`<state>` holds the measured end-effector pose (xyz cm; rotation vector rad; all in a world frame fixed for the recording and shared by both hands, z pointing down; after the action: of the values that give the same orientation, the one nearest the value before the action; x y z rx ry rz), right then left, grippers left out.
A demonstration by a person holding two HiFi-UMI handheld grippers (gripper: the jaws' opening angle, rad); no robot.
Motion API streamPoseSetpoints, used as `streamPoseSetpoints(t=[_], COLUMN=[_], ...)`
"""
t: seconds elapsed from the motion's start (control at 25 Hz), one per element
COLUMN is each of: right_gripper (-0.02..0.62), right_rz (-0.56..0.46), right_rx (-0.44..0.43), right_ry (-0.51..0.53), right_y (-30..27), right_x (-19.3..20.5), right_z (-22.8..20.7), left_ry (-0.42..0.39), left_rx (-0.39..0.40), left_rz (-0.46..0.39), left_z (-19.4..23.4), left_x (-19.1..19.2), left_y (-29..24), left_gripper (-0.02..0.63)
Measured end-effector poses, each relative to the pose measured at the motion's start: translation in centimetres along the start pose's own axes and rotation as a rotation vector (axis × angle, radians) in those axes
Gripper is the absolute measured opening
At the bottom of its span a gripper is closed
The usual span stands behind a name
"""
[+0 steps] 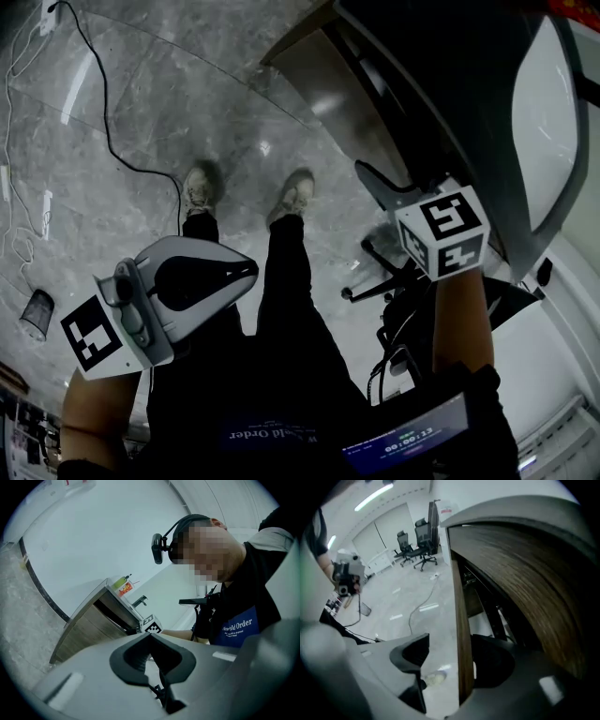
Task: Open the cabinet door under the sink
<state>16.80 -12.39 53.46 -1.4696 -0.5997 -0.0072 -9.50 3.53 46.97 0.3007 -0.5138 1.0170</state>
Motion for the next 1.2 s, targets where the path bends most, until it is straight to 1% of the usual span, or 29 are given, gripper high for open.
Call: streamPoseSetpoints(t=[0.08,0.12,0.16,0.28,0.44,0.52,0.64,0.72,0.84,1.0,1.12,1.2], right_gripper=[0.208,0.139,0.095,0.091,0.091,0.091,0.091,0.091,0.091,0.091,0.091,0.091], right_rz=[0.088,0.113,0.125,0.126,0.117,0.126,0.121,0.098,0.055,0.02,0.039,0.044], right_rx=[0.083,0.111,0.124,0.109,0.073,0.079,0.09,0.075,0.046,0.031,0.009,0.008], right_ry=[0.006,-0.01,-0.028,-0.091,-0.237,-0.284,-0.317,-0.344,-0.403,-0.43,-0.447,-0.455], right_y=[-0.6,-0.8,-0.9,-1.4,-2.0,-1.7,-1.6,-1.9,-2.5,-2.2,-1.9,-1.8], right_x=[0.4,0.5,0.5,0.6,0.7,0.6,0.2,-0.1,-0.1,-0.6,-0.6,-0.5], right_z=[-0.5,-0.7,-0.7,0.1,1.6,2.3,2.9,3.3,4.1,5.0,5.6,5.5], left_ry=[-0.013,-0.019,-0.024,-0.039,-0.066,-0.073,-0.092,-0.117,-0.15,-0.158,-0.183,-0.189], left_rx=[-0.006,-0.007,-0.007,0.005,0.037,0.043,0.028,0.014,-0.002,0.001,0.008,0.032], left_rz=[-0.013,-0.019,-0.024,-0.015,0.058,0.094,0.118,0.136,0.186,0.2,0.212,0.223], left_z=[-0.4,-0.5,-0.7,-0.9,-1.6,-2.1,-2.5,-2.5,-2.4,-3.8,-4.6,-4.7], left_x=[-0.4,-0.7,-1.0,-2.0,-4.7,-6.1,-7.9,-8.9,-10.4,-12.2,-14.1,-15.2], left_y=[0.5,1.0,1.5,3.1,3.9,3.9,3.6,2.9,1.3,-1.7,-4.0,-5.5], left_gripper=[0.0,0.0,0.0,0.0,0.0,0.0,0.0,0.0,0.0,0.0,0.0,0.0])
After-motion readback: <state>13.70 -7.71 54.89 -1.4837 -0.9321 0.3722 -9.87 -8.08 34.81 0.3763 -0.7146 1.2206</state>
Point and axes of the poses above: the fingertips, and each gripper's own axes: y backward along the fingers, z to its left, x out of its underside, the point moved 9 cm from there along y, backward along the fingers, and after that the axes turned 11 degrees about y, right-handed, at the moved point
